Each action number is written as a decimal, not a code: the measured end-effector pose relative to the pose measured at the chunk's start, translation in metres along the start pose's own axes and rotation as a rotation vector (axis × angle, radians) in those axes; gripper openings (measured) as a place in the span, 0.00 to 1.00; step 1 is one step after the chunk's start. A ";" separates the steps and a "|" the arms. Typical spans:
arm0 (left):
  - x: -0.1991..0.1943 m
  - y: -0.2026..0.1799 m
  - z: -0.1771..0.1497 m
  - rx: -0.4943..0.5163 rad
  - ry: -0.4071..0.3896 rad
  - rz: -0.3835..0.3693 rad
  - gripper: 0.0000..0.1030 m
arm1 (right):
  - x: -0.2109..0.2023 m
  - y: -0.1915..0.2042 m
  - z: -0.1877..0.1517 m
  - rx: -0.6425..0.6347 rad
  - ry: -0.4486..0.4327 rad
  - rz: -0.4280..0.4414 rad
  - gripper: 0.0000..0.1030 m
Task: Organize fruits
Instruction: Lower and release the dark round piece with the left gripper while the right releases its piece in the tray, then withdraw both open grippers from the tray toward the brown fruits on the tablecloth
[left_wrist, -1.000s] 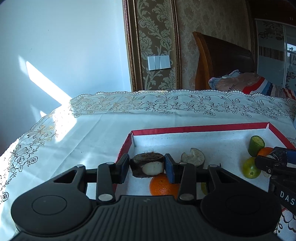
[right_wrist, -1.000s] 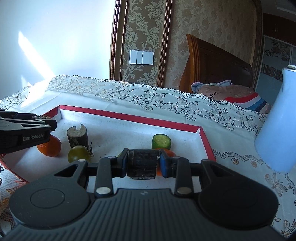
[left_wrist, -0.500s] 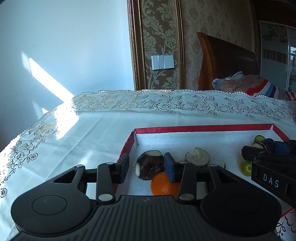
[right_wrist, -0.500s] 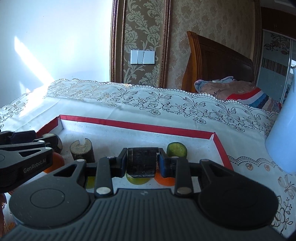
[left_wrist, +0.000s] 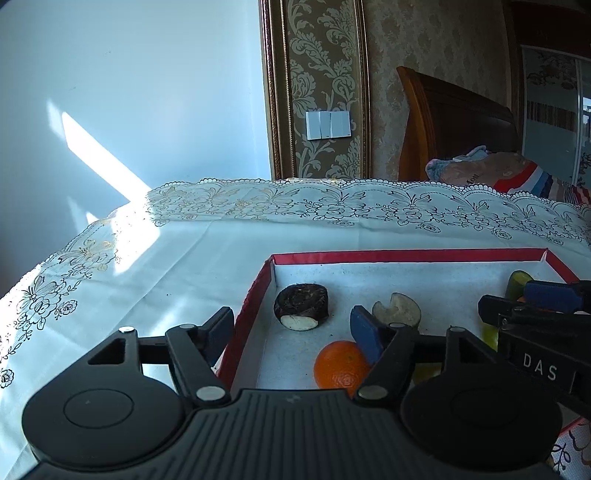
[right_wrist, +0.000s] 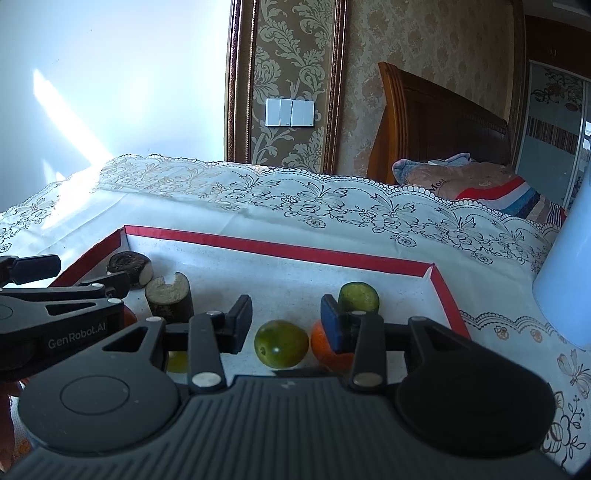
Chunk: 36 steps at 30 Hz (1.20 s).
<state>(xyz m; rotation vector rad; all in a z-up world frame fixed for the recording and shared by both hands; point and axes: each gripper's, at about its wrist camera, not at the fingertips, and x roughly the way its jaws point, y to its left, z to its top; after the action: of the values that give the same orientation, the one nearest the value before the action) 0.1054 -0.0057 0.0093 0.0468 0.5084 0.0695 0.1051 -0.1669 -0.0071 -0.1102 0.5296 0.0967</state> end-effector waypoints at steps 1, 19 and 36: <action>0.000 0.000 0.000 -0.001 0.001 -0.001 0.69 | 0.000 0.000 0.000 0.003 0.001 0.001 0.38; 0.000 0.002 -0.001 -0.010 0.013 -0.014 0.79 | -0.003 -0.003 -0.001 0.022 -0.014 -0.017 0.70; -0.009 0.006 -0.004 -0.012 0.007 -0.028 0.79 | -0.011 -0.012 -0.007 0.053 -0.013 -0.032 0.87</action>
<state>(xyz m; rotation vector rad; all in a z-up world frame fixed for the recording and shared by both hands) 0.0954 -0.0004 0.0103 0.0274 0.5156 0.0452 0.0935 -0.1799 -0.0063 -0.0664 0.5167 0.0525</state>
